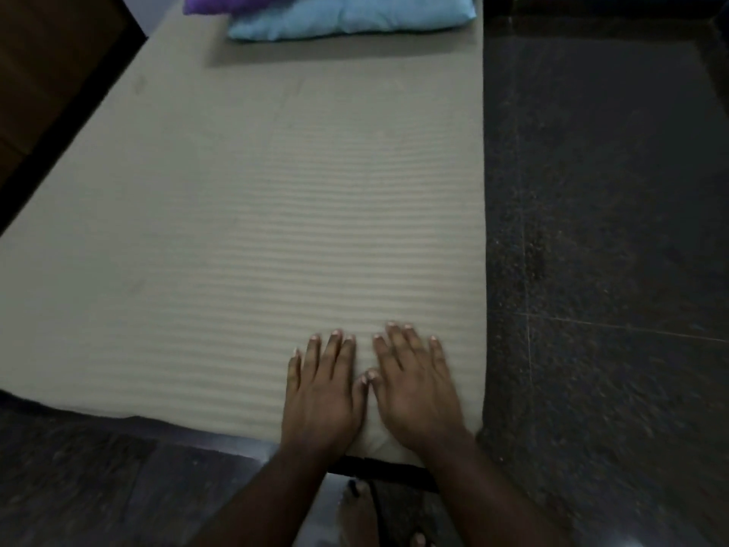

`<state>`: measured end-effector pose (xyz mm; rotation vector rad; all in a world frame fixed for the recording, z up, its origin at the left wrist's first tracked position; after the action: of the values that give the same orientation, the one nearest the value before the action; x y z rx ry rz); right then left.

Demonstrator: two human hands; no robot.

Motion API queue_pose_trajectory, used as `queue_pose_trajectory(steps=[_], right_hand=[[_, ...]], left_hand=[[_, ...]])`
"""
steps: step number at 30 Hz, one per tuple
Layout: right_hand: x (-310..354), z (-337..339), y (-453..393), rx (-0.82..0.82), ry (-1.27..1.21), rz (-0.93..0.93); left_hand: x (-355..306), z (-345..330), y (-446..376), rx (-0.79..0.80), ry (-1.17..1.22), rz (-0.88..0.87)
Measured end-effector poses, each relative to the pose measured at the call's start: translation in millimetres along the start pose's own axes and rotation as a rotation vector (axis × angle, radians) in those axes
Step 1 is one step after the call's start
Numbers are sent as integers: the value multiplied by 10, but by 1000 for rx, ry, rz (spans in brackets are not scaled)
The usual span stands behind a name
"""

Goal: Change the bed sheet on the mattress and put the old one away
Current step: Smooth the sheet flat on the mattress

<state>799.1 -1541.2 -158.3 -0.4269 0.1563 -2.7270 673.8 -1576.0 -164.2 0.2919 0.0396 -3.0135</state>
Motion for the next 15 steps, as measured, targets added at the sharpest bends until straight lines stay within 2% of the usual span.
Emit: queue_pose_trajectory(steps=[3,5,6,7,9,11,12,15], right_hand=[[-816,57,352,42,158,-195],[-1375,312,597,-7,223,-436],[-1496,425,636,-49,227,-516],[-1459,500,554,-103,211,-521],[-932,519,153,-202,136,-308],[-182,328,-226,-157,19,-20],[48,188,-342,-92,-2,57],[-67,-133,-458,23,82,71]], left_hand=[[48,-98,64,27,-20,-1],[105,-59,84,27,-19,28],[146,-23,66,26,-17,41],[211,25,17,18,-17,53],[444,93,-129,2,-46,104],[729,112,-271,7,-74,186],[842,101,-306,18,-80,213],[1038,56,-270,42,-82,198]])
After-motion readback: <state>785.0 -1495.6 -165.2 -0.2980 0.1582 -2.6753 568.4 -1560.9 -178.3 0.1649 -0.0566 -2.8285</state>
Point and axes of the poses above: each hand's wrist, its own y-axis away from the middle knuckle, its own z-axis out of the back of the hand, x = y × z, the point moved 10 cm from there along -y, towards the middle knuckle, and after that the axes turned 10 degrees about -x, right-handed, at the moved point
